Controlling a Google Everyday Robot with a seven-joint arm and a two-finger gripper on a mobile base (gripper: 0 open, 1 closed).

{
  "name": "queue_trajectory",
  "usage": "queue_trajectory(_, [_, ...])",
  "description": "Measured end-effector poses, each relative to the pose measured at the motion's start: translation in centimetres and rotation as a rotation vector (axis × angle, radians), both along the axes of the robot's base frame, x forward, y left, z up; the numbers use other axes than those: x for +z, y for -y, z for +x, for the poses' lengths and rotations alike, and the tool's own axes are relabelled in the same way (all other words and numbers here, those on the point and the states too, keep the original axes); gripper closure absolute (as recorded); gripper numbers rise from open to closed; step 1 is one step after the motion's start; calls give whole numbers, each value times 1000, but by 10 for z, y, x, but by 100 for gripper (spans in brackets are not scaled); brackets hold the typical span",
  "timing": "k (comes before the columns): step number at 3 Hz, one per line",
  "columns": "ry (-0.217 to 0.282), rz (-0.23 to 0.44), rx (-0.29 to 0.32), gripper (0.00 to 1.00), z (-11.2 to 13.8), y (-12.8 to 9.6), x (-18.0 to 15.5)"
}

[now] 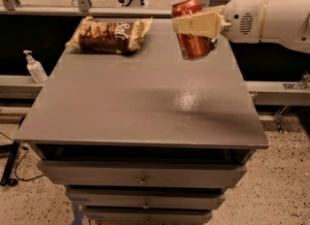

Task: Place coke can upright

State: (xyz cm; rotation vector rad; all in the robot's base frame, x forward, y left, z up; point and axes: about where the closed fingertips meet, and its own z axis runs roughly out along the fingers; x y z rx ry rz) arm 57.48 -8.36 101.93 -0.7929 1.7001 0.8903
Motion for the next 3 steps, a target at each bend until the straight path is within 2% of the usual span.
queue_trajectory(1, [124,164,124,100,3,-12,10])
queue_trajectory(2, [288,250,286,100,7,-27,4])
queue_trajectory(3, [439,197,354,100,9,-31,-19])
